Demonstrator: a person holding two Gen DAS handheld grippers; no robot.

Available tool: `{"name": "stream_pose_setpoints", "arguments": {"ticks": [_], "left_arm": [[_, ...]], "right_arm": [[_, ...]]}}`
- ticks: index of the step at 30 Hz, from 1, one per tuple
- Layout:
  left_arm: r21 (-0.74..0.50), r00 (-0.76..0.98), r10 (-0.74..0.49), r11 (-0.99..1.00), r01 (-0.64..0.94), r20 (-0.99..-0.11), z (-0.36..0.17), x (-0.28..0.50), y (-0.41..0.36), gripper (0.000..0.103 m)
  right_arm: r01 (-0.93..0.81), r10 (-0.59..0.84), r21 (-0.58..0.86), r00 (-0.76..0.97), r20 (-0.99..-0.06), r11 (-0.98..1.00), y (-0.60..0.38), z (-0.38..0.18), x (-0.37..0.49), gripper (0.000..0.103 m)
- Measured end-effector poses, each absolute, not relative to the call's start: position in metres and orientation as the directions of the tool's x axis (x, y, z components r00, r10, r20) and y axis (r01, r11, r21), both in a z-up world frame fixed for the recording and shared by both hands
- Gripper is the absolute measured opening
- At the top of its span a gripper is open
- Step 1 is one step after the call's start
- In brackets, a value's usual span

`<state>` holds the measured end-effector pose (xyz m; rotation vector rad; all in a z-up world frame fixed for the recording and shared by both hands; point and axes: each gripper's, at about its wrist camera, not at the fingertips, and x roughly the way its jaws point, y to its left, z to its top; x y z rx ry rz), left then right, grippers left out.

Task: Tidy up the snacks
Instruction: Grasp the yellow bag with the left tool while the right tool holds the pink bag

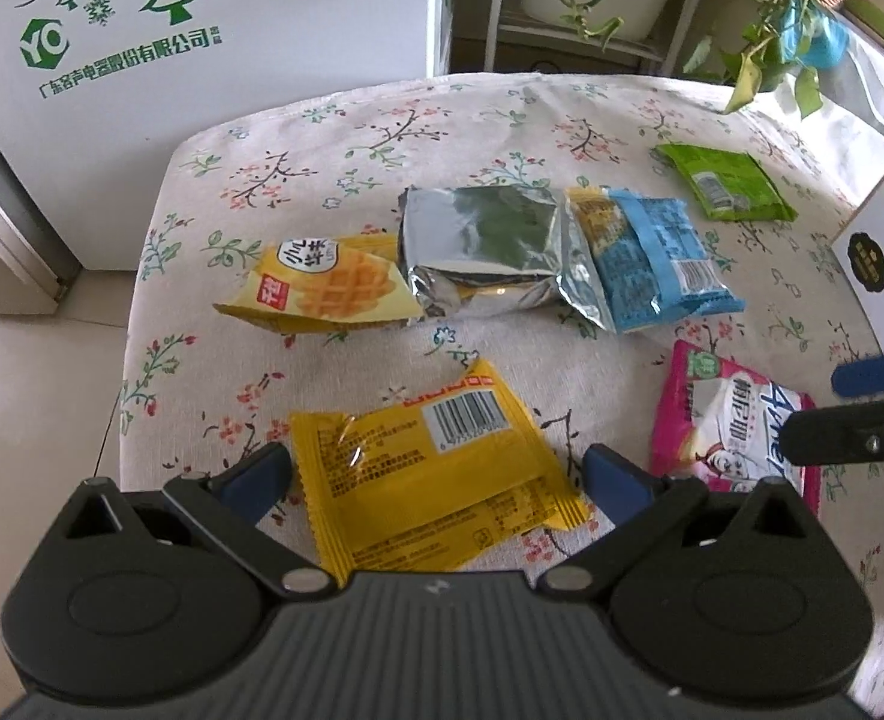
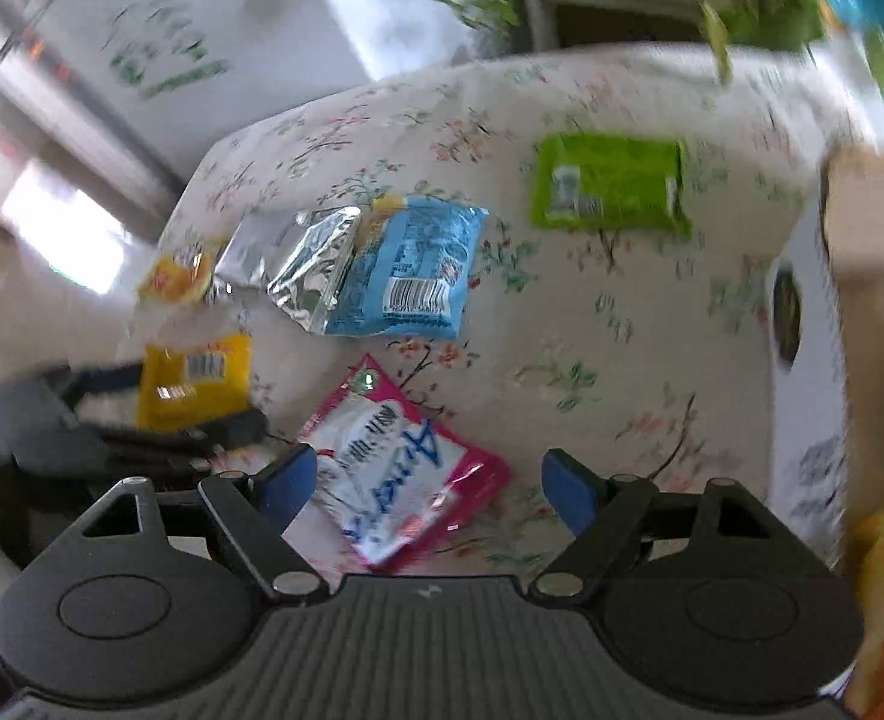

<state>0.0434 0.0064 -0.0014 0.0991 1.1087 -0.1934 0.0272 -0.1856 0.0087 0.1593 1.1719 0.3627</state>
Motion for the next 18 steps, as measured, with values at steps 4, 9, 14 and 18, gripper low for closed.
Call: {"name": "stream_pose_setpoints", "arguments": {"ticks": [4,9,14,18], "left_arm": [[-0.017,0.425,-0.116,0.973,0.231,-0.898,-0.001,0.043,0.009,0.103],[-0.015,0.424,-0.131,0.964,0.266,-0.896,-0.002,0.041,0.011,0.103],[-0.015,0.427,-0.133,0.964,0.267,-0.894,-0.002,0.041,0.011,0.103],[-0.016,0.418,-0.127,0.966,0.258,-0.899,-0.002,0.043,0.011,0.103]], "right_arm": [[-0.382,0.325,0.186,0.340,-0.882,0.905,-0.180,0.011,0.019,0.087],[-0.570,0.314,0.068,0.344,-0.885,0.819,-0.162,0.005,0.009,0.087],[-0.613,0.318,0.032,0.364,-0.875,0.790,-0.153,-0.001,0.015,0.089],[-0.621,0.316,0.020,0.372,-0.873,0.784,-0.144,-0.004,0.016,0.090]]}}
